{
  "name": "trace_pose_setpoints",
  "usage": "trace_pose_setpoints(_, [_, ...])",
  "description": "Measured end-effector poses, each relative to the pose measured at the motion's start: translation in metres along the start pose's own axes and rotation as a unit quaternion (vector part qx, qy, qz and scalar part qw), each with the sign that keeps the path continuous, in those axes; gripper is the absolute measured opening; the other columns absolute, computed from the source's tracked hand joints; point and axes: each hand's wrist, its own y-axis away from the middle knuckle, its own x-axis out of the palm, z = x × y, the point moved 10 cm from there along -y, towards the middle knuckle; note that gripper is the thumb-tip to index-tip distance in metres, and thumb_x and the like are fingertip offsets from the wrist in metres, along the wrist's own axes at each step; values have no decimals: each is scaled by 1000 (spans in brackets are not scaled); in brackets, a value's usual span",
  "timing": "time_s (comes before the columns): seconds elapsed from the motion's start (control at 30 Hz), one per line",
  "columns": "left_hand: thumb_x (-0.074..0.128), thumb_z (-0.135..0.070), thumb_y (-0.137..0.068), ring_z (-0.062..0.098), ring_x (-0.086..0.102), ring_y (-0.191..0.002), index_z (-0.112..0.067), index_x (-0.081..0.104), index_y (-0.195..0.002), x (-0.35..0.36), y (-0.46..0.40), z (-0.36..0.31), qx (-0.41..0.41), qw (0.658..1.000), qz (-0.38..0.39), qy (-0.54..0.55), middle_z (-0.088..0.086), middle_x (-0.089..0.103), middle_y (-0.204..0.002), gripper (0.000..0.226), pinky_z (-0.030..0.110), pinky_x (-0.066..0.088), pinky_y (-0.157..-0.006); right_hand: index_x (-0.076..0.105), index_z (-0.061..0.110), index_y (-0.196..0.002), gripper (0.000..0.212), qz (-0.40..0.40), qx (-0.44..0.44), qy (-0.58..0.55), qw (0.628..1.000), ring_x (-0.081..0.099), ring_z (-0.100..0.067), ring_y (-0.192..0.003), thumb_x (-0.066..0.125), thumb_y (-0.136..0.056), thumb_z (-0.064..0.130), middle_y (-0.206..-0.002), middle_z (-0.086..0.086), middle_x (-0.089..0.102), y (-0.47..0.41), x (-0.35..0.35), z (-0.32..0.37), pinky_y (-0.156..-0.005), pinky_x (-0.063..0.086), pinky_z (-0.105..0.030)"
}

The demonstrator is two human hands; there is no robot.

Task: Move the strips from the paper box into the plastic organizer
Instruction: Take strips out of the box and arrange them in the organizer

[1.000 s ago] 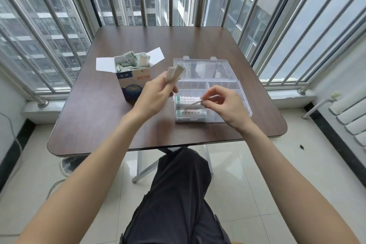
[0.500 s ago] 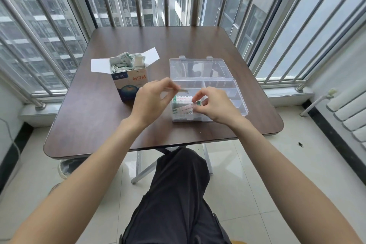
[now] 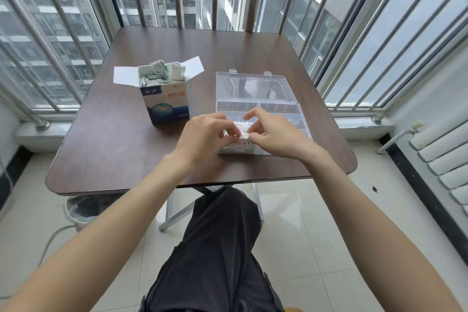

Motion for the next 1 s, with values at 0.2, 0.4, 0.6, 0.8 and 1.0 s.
trace_pose_setpoints(0.2, [69,-37,-82,1,49,-55,-22,77,-89,8,-4,1,3,996,86,12,-7,71,-75,18,5,32,-58,69,19,-97,13,-35,-25,49,998,62,-15,-86,61,-88,24,-88,1,67,-6,-3,3,-81,48,-31])
trace_pose_setpoints(0.4, [74,-26,-79,4,54,-64,-19,71,-92,-18,1,30,-92,996,2,21,-11,60,-79,15,20,43,-70,71,15,-91,11,-85,-44,68,993,64,-16,-82,69,-80,14,-82,0,67,-9,-5,2,-80,49,-30])
trace_pose_setpoints(0.6, [76,-28,-77,2,59,-62,-21,74,-83,-13,8,42,-143,987,18,74,-11,66,-69,10,16,50,-66,68,12,-86,11,-123,-50,46,990,62,-17,-84,73,-76,12,-90,-4,69,-8,-10,1,-81,51,-37])
trace_pose_setpoints(0.8, [74,-18,-80,2,65,-70,-15,76,-93,-12,-1,25,-98,990,20,98,-4,73,-83,14,8,47,-74,69,14,-93,16,-117,-56,22,991,61,-17,-85,74,-79,18,-93,-4,66,-6,-9,-3,-84,51,-39])
trace_pose_setpoints(1.0, [67,-31,-86,19,56,-80,-24,75,-96,-2,-2,7,-13,997,61,-55,-2,70,-80,15,34,47,-69,68,17,-92,9,-95,-68,98,988,62,-19,-90,67,-84,21,-93,-1,69,-7,0,7,-82,50,-38])
